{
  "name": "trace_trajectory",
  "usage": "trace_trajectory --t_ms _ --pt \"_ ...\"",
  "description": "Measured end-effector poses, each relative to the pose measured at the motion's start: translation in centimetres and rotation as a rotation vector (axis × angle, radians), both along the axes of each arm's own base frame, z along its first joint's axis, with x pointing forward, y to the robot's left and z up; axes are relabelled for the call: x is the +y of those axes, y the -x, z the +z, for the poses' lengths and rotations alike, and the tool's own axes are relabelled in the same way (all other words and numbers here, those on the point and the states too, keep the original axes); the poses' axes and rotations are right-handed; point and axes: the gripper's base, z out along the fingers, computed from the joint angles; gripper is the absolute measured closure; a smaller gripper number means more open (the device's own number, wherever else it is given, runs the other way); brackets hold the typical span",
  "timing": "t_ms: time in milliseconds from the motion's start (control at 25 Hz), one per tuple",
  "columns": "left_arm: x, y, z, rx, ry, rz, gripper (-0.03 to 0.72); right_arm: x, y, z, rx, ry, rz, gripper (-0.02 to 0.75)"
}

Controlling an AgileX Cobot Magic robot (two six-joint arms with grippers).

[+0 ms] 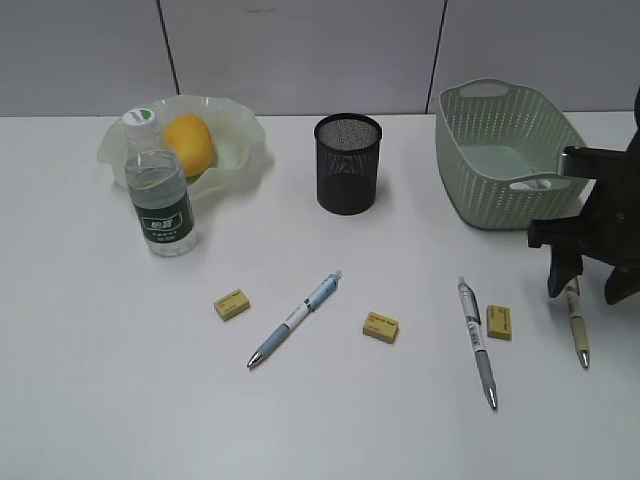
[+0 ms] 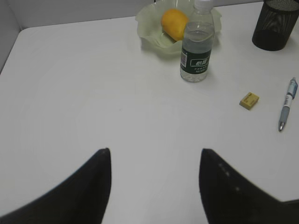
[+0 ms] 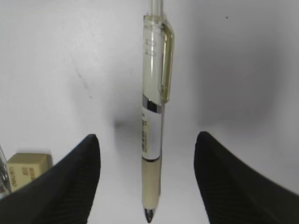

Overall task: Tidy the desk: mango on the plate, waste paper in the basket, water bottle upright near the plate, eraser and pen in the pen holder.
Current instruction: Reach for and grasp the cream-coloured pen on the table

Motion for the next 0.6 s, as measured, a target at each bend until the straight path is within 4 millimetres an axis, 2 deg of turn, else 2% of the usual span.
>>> trace_trajectory --t_ms 400,600 --pt "0.0 0.0 0.0 0.000 -0.001 0.001 0.235 0.1 0.0 -2.3 0.072 -0.010 -0.019 0.241" --pt "0.0 0.0 0.0 0.000 -0.001 0.001 0.235 0.1 0.0 -2.3 0.072 -0.010 -0.021 0.316"
